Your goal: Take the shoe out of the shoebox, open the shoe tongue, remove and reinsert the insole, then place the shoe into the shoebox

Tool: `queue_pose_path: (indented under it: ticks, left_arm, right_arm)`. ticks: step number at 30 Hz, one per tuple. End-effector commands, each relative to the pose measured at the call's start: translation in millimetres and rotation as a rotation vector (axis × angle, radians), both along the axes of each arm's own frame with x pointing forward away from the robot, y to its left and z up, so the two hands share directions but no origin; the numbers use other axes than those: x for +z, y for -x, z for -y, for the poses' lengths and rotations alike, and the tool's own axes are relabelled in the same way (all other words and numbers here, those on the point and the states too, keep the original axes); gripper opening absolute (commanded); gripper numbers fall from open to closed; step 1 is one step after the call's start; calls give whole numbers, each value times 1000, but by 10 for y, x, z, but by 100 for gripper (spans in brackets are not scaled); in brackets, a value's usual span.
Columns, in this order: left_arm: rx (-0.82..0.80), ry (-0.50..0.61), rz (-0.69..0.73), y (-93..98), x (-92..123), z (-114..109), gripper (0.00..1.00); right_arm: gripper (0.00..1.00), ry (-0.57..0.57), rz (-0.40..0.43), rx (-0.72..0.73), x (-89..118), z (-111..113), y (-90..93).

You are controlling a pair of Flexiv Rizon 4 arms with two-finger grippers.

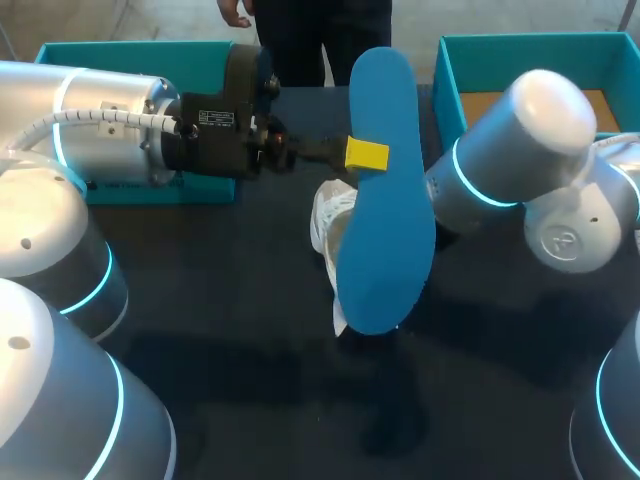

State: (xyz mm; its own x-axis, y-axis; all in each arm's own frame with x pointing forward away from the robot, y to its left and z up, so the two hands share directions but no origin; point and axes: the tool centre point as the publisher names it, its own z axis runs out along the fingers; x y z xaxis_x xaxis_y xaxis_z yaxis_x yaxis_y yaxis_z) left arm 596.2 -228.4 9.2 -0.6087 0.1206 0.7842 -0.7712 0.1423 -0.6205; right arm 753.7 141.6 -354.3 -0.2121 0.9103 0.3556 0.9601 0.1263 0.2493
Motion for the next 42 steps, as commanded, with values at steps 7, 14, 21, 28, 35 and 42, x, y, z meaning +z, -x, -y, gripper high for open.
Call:
queue_pose_path:
  ticks: [7,14,21,28,35,42]
  left_arm:
    - [3,3,0,15,-19,6,0]
    - [3,3,0,15,-19,6,0]
    - [3,3,0,15,-19,6,0]
    - [3,3,0,15,-19,6,0]
    - [3,3,0,15,-19,6,0]
    - [3,3,0,15,-19,6,0]
  right_arm:
    - [0,-19,-5,-71,-143,-73,-19]
    - [0,-36,-12,-101,-241,-57,-16]
    - [39,-48,-23,-108,-272,-36,-24]
    - [100,-104,-36,-125,-75,-23,55]
    - [100,-297,-30,-75,282,39,141]
    - [100,-297,-30,-75,282,39,141]
